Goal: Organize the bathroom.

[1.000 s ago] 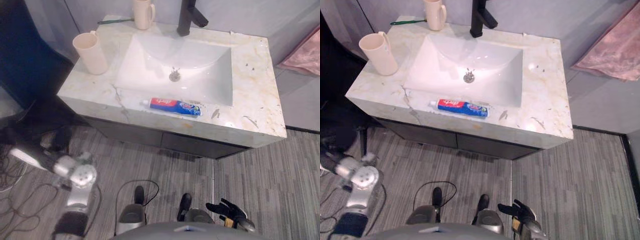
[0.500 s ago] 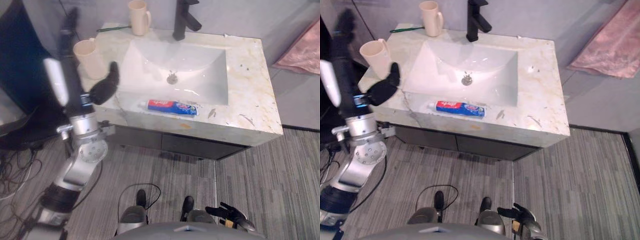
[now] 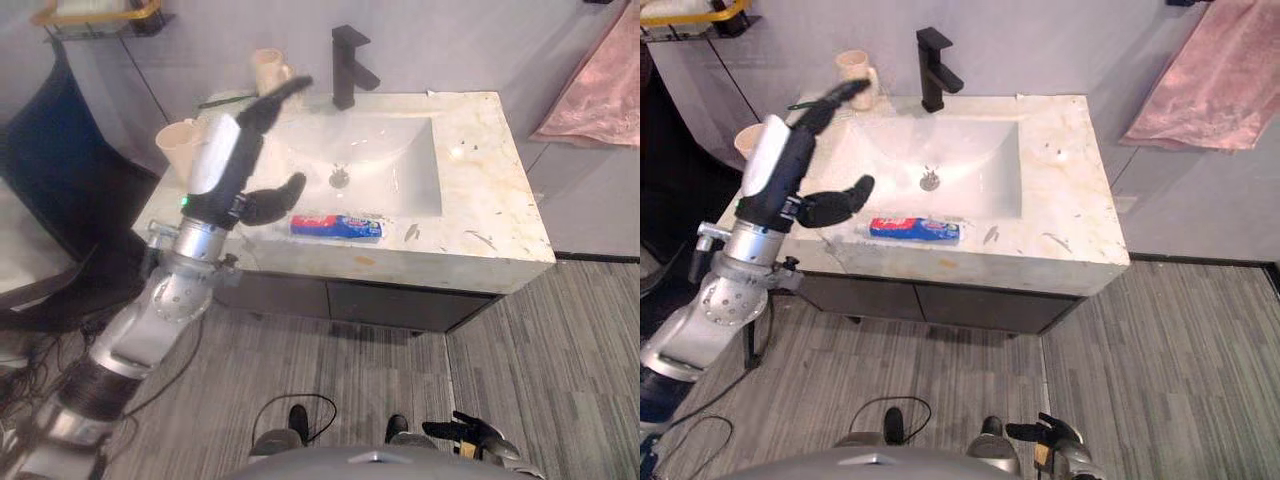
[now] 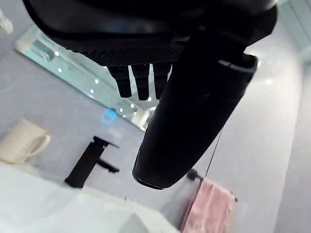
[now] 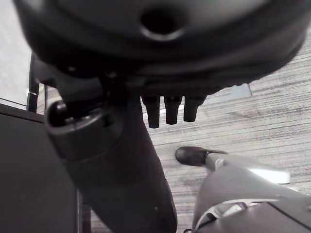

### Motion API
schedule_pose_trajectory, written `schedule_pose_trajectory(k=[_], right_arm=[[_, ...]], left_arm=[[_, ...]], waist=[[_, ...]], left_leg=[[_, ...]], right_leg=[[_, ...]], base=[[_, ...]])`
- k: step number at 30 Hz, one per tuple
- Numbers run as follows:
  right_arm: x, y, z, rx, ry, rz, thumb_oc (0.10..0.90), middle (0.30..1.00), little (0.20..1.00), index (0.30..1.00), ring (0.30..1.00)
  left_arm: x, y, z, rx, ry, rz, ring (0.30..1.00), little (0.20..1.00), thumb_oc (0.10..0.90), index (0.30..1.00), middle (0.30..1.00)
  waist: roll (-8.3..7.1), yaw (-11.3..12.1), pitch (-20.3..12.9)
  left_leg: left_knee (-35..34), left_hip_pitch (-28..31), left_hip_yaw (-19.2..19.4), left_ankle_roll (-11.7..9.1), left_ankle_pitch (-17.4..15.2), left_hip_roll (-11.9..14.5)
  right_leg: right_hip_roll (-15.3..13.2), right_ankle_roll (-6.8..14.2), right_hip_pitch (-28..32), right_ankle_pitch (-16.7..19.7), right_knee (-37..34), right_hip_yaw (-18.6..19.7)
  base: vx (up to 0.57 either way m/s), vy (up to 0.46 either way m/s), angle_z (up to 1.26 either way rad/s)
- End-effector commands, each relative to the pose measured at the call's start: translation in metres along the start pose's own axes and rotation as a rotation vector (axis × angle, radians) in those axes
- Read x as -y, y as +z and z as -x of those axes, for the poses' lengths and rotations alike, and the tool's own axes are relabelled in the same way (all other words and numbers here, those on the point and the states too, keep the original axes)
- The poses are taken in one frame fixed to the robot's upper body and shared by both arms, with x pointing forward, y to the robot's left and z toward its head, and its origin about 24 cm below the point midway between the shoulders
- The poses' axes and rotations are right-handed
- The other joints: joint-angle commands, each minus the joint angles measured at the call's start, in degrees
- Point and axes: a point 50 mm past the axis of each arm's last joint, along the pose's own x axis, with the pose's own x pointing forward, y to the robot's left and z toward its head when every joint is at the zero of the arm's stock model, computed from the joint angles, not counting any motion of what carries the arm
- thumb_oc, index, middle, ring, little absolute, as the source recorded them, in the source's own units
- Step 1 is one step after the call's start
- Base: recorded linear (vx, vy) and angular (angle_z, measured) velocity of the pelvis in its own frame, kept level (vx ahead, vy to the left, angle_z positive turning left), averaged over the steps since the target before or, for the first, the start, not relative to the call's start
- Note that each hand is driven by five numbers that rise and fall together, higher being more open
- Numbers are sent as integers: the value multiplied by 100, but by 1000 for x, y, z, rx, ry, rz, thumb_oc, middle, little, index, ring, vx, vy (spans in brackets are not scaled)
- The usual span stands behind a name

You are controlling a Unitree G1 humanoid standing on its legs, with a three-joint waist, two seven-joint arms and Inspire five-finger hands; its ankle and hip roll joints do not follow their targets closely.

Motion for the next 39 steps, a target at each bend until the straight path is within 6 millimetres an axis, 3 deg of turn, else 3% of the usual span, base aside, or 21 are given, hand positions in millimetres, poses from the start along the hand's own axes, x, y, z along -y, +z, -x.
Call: schedule_pose_trajectory(k=[1,5,15,29,39], right_arm=[[27,20,-1,27,-89,45,800,900,900,900,900],[33,23,-1,27,-106,56,800,900,900,900,900],[38,27,-1,23,-106,52,800,900,900,900,900],[47,21,0,12,-143,22,800,900,900,900,900],[48,21,1,22,-130,4,800,900,900,900,900]], left_arm=[[-28,16,-33,111,-40,-14,900,900,800,900,900],[-33,9,-36,62,-181,-24,900,900,800,900,900],[-42,-5,-51,-40,-334,-90,900,900,800,900,900],[-35,-17,-54,-137,-441,-33,900,900,800,900,900],[-36,-24,-57,-179,-436,-103,900,900,800,900,900]], waist=[[-34,45,-81],[29,45,-76],[98,-77,-101],[46,-183,-27],[2,-176,33]], left_leg=[[751,-19,-130,-109,-846,-318],[768,-37,-88,-123,-823,-322],[783,-53,42,-149,-782,-310],[1050,-249,170,-174,-811,-327],[1292,-465,215,-171,-839,-357]], right_leg=[[367,157,-69,-745,337,383],[353,167,-56,-735,312,347],[359,173,-41,-729,269,394],[322,144,-68,-672,222,380],[271,100,-81,-690,268,292]], base=[[0,0,0],[0,0,0],[20,-7,0],[17,-5,-3],[7,-1,0]])
